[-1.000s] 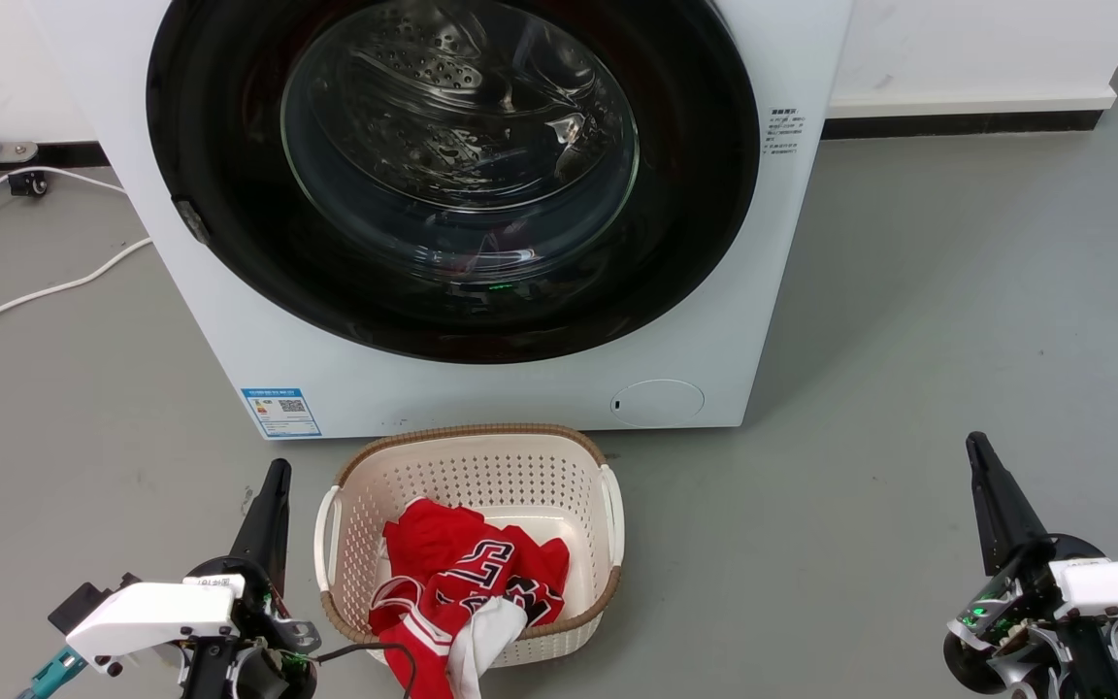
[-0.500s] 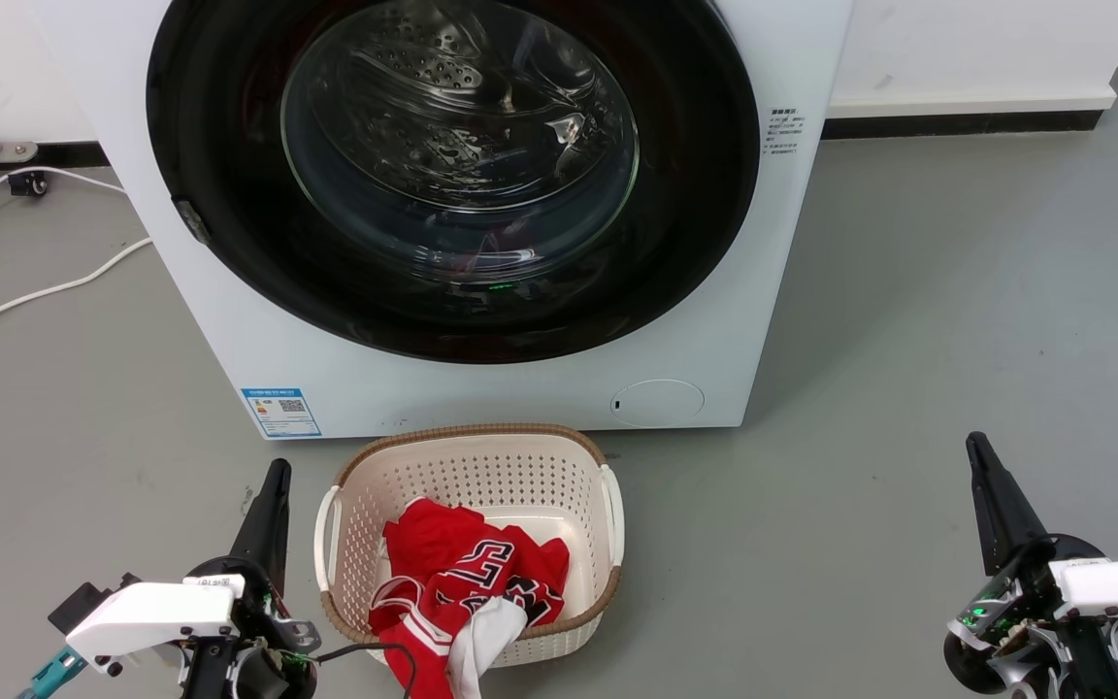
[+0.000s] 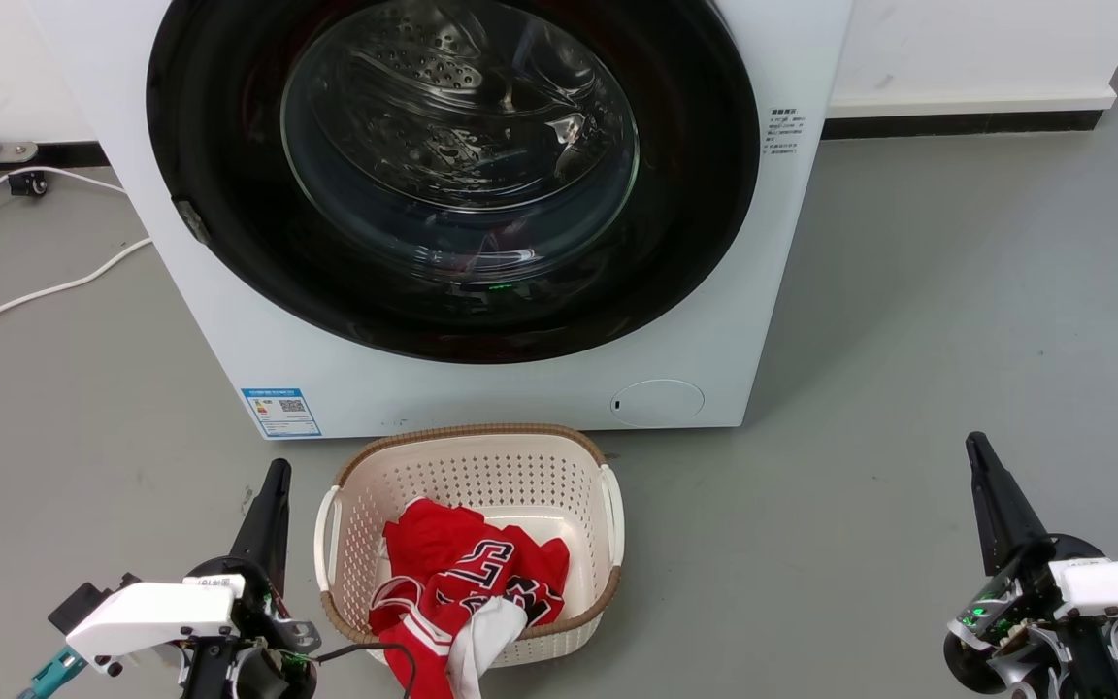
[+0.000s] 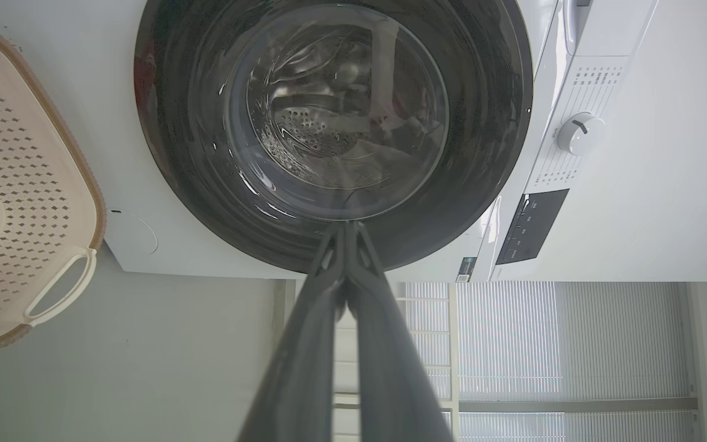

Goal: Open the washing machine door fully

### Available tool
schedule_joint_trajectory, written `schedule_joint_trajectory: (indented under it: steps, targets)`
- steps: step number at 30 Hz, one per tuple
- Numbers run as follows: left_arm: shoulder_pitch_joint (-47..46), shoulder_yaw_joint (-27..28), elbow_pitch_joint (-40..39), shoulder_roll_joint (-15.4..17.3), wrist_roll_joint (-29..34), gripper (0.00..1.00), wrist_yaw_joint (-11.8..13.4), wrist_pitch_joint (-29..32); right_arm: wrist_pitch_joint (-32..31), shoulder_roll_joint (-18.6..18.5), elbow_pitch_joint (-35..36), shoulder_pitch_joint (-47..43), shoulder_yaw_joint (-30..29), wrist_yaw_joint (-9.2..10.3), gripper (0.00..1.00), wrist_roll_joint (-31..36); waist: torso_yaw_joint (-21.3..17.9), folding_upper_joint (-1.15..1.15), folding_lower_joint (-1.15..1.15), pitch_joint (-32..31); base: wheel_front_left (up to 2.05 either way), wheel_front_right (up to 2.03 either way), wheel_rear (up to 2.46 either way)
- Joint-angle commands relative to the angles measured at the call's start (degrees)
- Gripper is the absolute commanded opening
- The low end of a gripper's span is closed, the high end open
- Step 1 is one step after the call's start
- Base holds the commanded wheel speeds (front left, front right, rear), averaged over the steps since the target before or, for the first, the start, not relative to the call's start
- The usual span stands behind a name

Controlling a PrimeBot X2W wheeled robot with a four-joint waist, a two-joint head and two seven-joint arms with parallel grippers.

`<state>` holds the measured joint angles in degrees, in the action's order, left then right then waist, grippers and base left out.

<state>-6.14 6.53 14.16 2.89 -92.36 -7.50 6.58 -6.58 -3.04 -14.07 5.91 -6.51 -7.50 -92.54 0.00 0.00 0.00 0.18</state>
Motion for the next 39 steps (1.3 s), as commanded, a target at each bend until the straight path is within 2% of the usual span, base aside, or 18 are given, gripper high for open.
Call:
schedule_joint_trajectory:
  steps: [1, 2, 11, 12, 17, 21, 39]
  targets:
    - [-0.35, 0.07, -0.04, -0.07, -0.12, 0.0, -0.12, 0.1, -0.07, 0.18, -0.09, 0.78, -0.07, 0.02, 0.0, 0.28, 0.0, 0.0, 0.0, 0.0, 0.0, 0.0, 0.0]
    - [0.0, -0.01, -0.01, 0.0, 0.01, 1.0, 0.0, -0.04, 0.05, 0.0, -0.01, -0.01, 0.0, 0.0, 1.0, 0.03, 0.0, 0.0, 0.0, 0.0, 0.0, 0.0, 0.0]
    - [2.01, -0.44, 0.36, -0.15, 1.63, 1.0, 0.02, -1.78, 1.74, 0.15, -0.99, -2.21, 0.03, 0.01, 1.0, 1.69, -0.02, 0.0, 0.0, 0.03, 0.0, 0.0, 0.0]
    - [2.17, -0.13, -0.27, -0.14, 4.42, 1.0, 0.02, -2.63, 2.6, 0.14, -0.22, -2.47, -0.21, 0.01, 1.0, 4.33, -0.04, 0.0, 0.0, 0.05, 0.0, 0.0, 0.0]
    - [2.28, -0.42, -1.84, -0.13, 9.68, 1.0, 0.43, -3.74, 3.7, 0.14, 1.97, -2.82, -0.07, 0.01, 1.0, 10.33, -0.04, 0.0, 0.0, 0.14, 0.0, 0.0, 0.0]
    - [2.58, -1.26, -4.0, -0.12, 15.96, 1.0, 1.73, -5.03, 5.0, 0.13, 4.91, -3.41, 1.17, 0.01, 1.0, 18.87, -0.01, 0.0, 0.0, 0.27, 0.0, 0.0, 0.0]
    - [3.81, -4.71, -8.41, -0.07, 35.89, 1.0, 5.36, -8.97, 8.95, 0.12, 8.79, -5.64, 4.67, 0.01, 1.0, 41.49, 0.03, 0.0, 0.0, 0.55, 0.0, 0.0, 0.0]
